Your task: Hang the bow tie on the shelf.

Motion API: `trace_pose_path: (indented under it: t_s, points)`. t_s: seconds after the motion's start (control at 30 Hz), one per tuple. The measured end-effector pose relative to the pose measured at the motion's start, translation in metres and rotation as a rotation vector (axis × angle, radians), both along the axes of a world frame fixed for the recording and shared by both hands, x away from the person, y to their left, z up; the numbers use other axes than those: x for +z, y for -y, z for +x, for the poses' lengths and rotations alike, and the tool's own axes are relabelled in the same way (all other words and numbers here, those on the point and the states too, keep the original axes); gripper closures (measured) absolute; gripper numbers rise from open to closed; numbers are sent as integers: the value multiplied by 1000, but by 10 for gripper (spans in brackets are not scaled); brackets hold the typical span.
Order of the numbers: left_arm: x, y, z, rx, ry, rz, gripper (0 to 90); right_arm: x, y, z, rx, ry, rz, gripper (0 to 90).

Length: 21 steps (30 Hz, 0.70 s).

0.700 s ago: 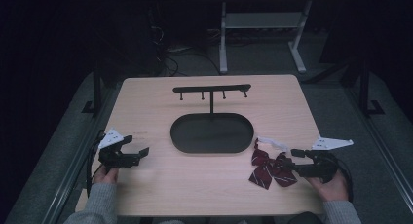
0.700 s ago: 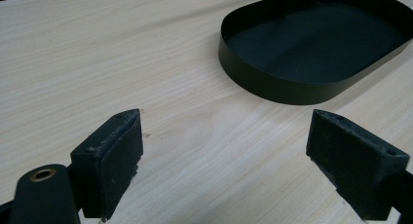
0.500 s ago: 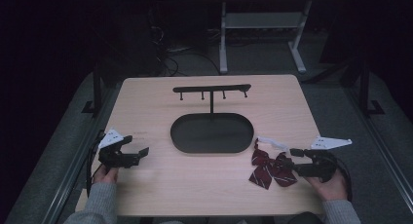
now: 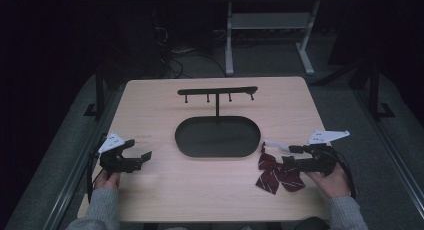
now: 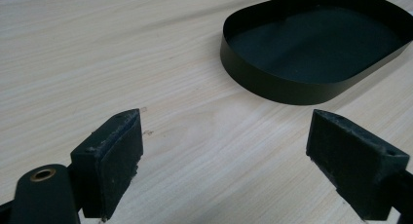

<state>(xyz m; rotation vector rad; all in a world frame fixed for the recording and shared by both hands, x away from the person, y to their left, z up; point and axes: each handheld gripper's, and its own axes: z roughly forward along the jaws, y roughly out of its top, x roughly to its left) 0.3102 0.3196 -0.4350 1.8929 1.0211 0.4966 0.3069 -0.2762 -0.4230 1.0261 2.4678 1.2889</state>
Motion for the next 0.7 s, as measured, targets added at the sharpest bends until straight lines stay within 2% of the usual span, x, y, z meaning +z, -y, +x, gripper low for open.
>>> trace_pose_path:
  t_s: [0.13,0.37,0.4,0.43,0.5,0.7]
  points:
    - [-1,0,1,-2,-2,2,130,3,-5,12,12,-20,-35,510]
    - [-1,0,1,-6,-5,12,130,6,-10,32,16,-26,-69,590]
    - [-1,0,1,-6,-5,12,130,8,-12,39,13,-45,-83,600]
    - [0,-1,1,-12,-9,29,130,8,-13,43,17,-44,-88,604]
    - [0,0,1,-9,-5,24,130,8,-13,49,11,-45,-87,616]
    - [-1,0,2,-4,-4,11,130,-4,-12,62,-27,-91,-71,615]
